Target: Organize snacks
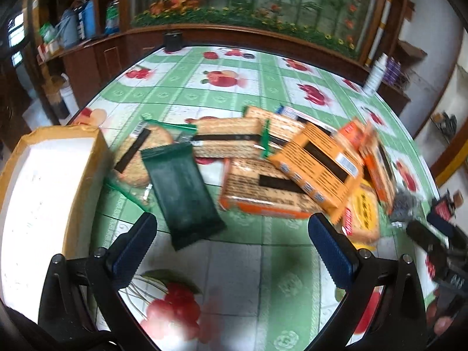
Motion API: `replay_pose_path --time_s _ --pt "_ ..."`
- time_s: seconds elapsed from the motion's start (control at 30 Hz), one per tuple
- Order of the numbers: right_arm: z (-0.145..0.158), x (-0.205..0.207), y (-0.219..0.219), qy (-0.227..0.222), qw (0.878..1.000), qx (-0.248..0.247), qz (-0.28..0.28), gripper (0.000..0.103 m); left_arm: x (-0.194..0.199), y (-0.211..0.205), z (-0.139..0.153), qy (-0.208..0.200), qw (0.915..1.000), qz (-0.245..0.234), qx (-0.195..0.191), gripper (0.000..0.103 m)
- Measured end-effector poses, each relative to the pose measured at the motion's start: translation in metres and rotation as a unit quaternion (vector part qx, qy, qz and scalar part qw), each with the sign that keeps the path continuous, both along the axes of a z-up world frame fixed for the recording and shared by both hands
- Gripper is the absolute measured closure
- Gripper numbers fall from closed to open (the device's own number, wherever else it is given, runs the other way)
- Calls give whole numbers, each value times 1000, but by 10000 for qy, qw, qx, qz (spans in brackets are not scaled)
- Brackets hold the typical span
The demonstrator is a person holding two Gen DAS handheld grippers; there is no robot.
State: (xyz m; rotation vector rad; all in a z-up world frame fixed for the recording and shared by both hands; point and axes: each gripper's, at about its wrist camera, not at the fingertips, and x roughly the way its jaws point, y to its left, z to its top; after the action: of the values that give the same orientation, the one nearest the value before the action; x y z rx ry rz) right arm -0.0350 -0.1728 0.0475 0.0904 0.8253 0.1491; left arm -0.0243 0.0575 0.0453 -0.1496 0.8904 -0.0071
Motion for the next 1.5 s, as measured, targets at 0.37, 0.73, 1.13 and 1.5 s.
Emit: replay_pose_path --time_s 0.37,0.73,1.13,1.5 --pt "-4 4 7 50 9996 161 222 0 19 23 -14 182 9986 358 -357 0" --pt "-9 6 17 61 9990 186 410 0 24 27 -19 209 9983 532 -90 0" --pt "-9 8 23 69 9985 170 523 1 24 28 -14 92 9980 617 99 0" --pt "-5 6 25 -2 9985 178 522 0 21 23 -5 -61 9977 604 290 0"
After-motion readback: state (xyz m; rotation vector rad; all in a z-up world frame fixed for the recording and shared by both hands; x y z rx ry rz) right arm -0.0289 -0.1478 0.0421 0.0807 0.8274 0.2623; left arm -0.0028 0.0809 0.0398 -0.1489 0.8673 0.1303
